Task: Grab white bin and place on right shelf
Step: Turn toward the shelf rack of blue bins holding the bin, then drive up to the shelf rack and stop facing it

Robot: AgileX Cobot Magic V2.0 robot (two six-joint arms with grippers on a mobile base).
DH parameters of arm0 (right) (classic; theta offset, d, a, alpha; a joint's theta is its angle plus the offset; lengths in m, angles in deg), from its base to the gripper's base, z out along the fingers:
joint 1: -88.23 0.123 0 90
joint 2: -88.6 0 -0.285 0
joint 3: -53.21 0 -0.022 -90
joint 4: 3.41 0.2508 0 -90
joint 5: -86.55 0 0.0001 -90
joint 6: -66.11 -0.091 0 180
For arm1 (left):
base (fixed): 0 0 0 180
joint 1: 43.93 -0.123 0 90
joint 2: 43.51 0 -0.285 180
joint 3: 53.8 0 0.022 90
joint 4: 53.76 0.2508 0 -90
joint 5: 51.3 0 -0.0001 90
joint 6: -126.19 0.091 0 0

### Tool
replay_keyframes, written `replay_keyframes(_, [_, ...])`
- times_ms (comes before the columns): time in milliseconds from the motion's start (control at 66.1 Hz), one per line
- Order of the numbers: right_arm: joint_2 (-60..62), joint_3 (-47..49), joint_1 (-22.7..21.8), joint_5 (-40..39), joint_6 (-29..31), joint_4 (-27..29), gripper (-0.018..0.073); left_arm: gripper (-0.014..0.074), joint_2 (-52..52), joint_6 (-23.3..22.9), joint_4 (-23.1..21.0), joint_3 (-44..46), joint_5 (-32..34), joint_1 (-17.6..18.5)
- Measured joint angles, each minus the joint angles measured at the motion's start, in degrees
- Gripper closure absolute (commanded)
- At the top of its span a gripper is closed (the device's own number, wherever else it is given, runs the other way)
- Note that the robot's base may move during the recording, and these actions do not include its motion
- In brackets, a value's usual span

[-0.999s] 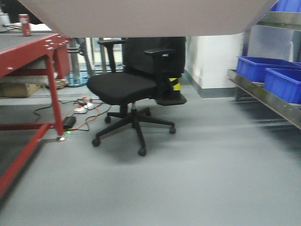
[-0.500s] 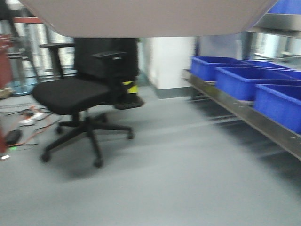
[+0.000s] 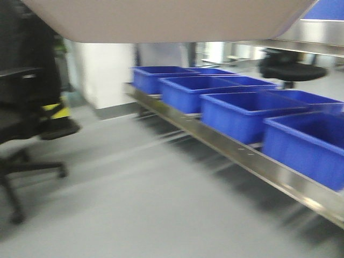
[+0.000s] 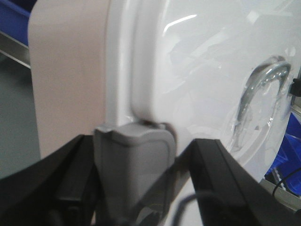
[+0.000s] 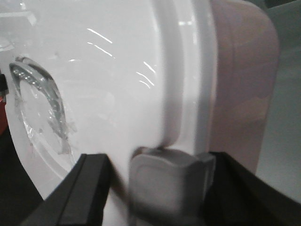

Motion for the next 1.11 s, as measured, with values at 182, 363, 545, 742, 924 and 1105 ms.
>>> replay_keyframes(182, [0.0, 0.0, 0.0, 0.0, 0.0, 0.0, 0.0111, 0.0335, 0.0, 0.0, 0.0, 0.0, 0.0, 0.0])
replay_keyframes(363, [0.0, 0.0, 0.0, 0.0, 0.0, 0.0, 0.0111, 0.0335, 0.0, 0.0, 0.0, 0.0, 0.0, 0.0])
replay_keyframes(545, [0.0, 0.0, 0.0, 0.0, 0.0, 0.0, 0.0111, 0.0335, 0.0, 0.0, 0.0, 0.0, 0.0, 0.0])
replay_keyframes(742, [0.0, 0.0, 0.0, 0.0, 0.0, 0.0, 0.0111, 0.0335, 0.0, 0.0, 0.0, 0.0, 0.0, 0.0])
replay_keyframes(924, [0.0, 0.0, 0.0, 0.0, 0.0, 0.0, 0.0111, 0.0335, 0.0, 0.0, 0.0, 0.0, 0.0, 0.0])
replay_keyframes(1105, [0.0, 0.0, 0.0, 0.0, 0.0, 0.0, 0.0111, 0.0335, 0.0, 0.0, 0.0, 0.0, 0.0, 0.0])
